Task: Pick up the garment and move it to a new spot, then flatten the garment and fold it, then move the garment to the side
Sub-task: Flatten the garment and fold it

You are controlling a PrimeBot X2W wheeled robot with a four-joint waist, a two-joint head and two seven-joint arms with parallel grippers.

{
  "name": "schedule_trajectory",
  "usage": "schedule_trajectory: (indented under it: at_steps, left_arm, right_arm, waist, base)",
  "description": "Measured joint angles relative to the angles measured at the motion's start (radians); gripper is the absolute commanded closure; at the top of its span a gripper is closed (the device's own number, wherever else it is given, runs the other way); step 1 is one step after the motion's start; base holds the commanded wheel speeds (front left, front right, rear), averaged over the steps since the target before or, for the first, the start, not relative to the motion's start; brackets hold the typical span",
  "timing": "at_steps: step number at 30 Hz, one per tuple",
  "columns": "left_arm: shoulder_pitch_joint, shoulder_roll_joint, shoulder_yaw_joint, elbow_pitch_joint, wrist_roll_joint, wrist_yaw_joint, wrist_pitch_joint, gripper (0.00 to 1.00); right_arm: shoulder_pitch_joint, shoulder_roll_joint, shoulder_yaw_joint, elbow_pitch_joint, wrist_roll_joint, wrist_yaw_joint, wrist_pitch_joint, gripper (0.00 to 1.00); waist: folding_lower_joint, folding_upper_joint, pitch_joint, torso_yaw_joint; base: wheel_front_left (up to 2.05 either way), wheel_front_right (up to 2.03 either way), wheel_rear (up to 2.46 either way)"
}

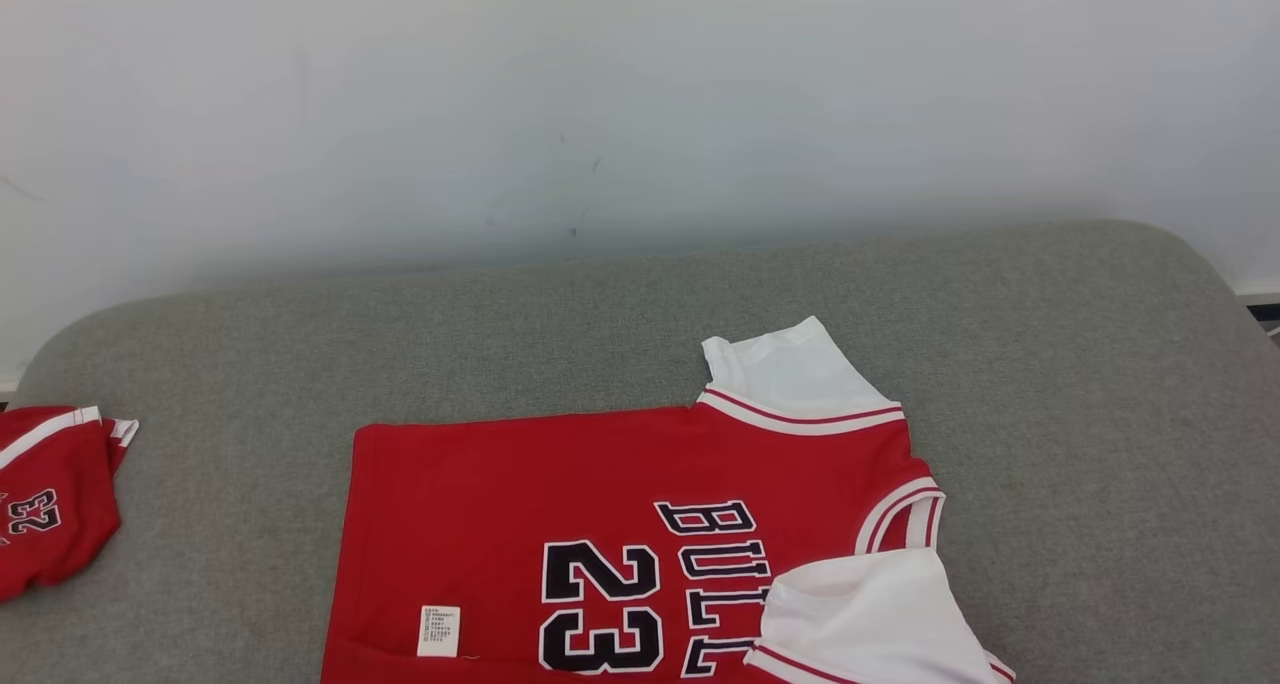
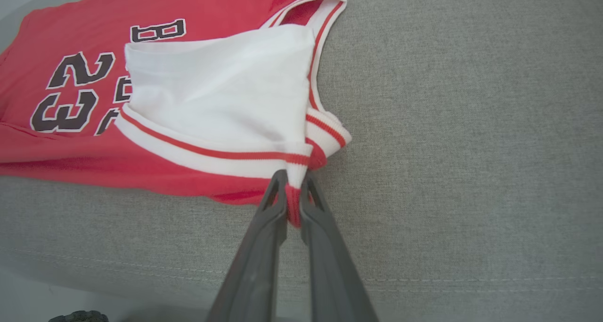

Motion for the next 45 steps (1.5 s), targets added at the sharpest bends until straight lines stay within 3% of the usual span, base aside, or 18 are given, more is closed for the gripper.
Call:
schedule_trajectory:
  at_steps: [1, 2, 3, 15, 21, 29, 37, 45]
  left_arm:
    - [0.000, 0.002, -0.002, -0.011, 0.000, 0.005, 0.009, 0.85]
    - [0.002, 0.003, 0.000, -0.020, 0.000, 0.016, 0.013, 0.31]
    - [0.003, 0.003, -0.001, -0.028, 0.001, 0.021, 0.020, 0.00]
    - [0.002, -0.004, -0.014, -0.142, 0.030, 0.094, 0.048, 0.00]
    - [0.003, -0.005, 0.018, -0.219, 0.047, 0.142, -0.022, 0.00]
    - [0.005, 0.011, 0.021, -0.362, 0.141, 0.175, -0.160, 0.00]
    - [0.013, 0.011, 0.001, -0.444, 0.161, 0.173, -0.223, 0.00]
    - [-0.143, 0.046, -0.018, -0.383, 0.156, 0.111, -0.161, 0.00]
  right_arm:
    - [-0.001, 0.000, 0.002, -0.009, 0.000, -0.003, 0.009, 0.46]
    - [-0.003, 0.000, 0.008, -0.017, -0.001, -0.007, 0.021, 0.00]
    - [-0.006, 0.000, 0.013, -0.024, -0.002, -0.007, 0.029, 0.00]
    - [-0.048, 0.023, 0.028, -0.084, -0.009, -0.034, 0.053, 0.00]
    - [-0.078, 0.045, -0.005, -0.119, -0.017, -0.060, -0.022, 0.00]
    - [-0.117, 0.070, -0.024, -0.135, -0.054, -0.082, -0.146, 0.00]
    - [-0.131, 0.081, -0.030, -0.123, -0.078, -0.091, -0.218, 0.00]
    - [-0.138, 0.091, 0.013, -0.128, -0.096, -0.084, -0.245, 0.00]
  waist:
    - [0.0000, 0.0000, 0.002, -0.001]
    - [0.0001, 0.0000, 0.003, -0.002]
    - [0.0000, 0.0000, 0.004, -0.005]
    - [0.0000, 0.0001, 0.017, -0.012]
    - [0.0001, 0.0001, 0.006, -0.011]
    - [0.0001, 0.0000, -0.016, -0.009]
    - [0.0000, 0.0000, -0.035, -0.010]
    - [0.0001, 0.0001, -0.020, -0.035]
  base:
    - [0.00, 0.00, 0.00]
    - [0.00, 0.00, 0.00]
    - [0.00, 0.00, 0.00]
    - [0.00, 0.00, 0.00]
    - [0.00, 0.00, 0.00]
    - [0.00, 0.00, 0.00]
    - [0.00, 0.00, 0.00]
    - [0.00, 0.00, 0.00]
